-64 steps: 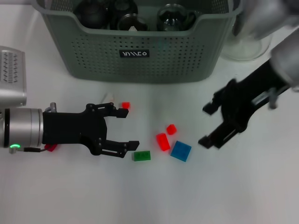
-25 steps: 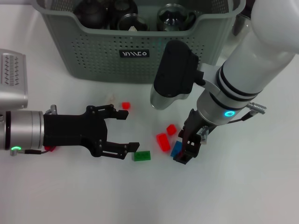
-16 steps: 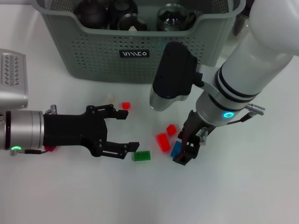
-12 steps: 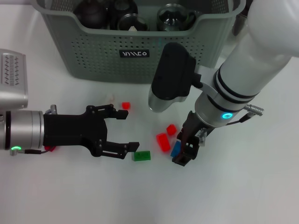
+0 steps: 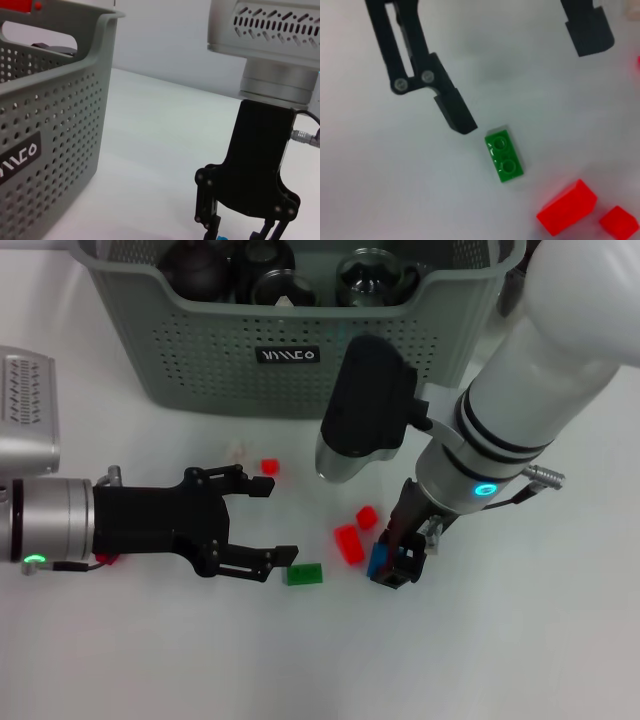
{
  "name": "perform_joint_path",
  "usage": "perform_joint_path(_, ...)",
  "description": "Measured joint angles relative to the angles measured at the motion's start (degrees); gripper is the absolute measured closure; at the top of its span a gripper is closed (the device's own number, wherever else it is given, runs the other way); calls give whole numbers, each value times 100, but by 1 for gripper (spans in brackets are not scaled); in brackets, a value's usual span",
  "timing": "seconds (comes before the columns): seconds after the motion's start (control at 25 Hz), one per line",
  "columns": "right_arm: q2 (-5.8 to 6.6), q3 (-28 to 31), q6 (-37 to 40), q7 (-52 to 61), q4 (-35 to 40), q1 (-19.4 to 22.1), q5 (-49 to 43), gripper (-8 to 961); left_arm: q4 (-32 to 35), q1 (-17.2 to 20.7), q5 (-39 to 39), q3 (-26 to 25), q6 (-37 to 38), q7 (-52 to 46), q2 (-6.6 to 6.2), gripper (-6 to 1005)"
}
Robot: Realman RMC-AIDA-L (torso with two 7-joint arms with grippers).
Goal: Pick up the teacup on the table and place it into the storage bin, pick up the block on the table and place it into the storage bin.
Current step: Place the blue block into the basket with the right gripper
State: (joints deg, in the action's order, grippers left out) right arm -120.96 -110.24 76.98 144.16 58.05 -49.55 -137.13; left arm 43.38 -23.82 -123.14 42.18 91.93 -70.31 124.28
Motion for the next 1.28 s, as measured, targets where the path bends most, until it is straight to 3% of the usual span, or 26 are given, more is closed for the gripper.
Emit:
perform_joint_path(0.2, 60, 461, 535, 28, 655, 197, -45, 528, -5, 7, 0, 0, 19, 0, 0, 79)
perform_joint_path(0.44, 78, 2224, 1671, -5, 1999, 410, -348, 530, 0, 24, 0, -6, 35, 0, -6, 79)
perform_joint_path(0.52, 78, 2977, 1916, -3, 2330, 281, -225, 530, 3, 26, 0, -8, 37, 0, -7, 79)
perform_joint_path(0.6, 78, 4043, 2059, -52, 2490, -139, 105, 530, 7, 23, 2, -8, 41, 0, -8, 79)
perform_joint_path(0.68, 81, 4394, 2056, -100, 2466, -303, 239, 529, 8, 6, 13, -8, 50, 0, -9, 80)
perform_joint_path(0.76, 87, 4915, 1961, -230, 2324, -613, 436, 529, 7, -8, 30, -9, 54, 0, -10, 80)
perform_joint_path(0.88, 127, 5196, 1406, -346, 1972, -993, 451, 529, 10, -15, 42, -9, 56, 0, -9, 80)
perform_joint_path(1.0, 185, 5140, 594, -359, 1393, -1276, 158, 530, 20, -21, 45, -9, 56, -6, -9, 80)
perform_joint_path(1.28, 218, 4919, -1436, -656, -884, -1989, -766, 529, 14, -26, 45, -9, 37, -3, -9, 80)
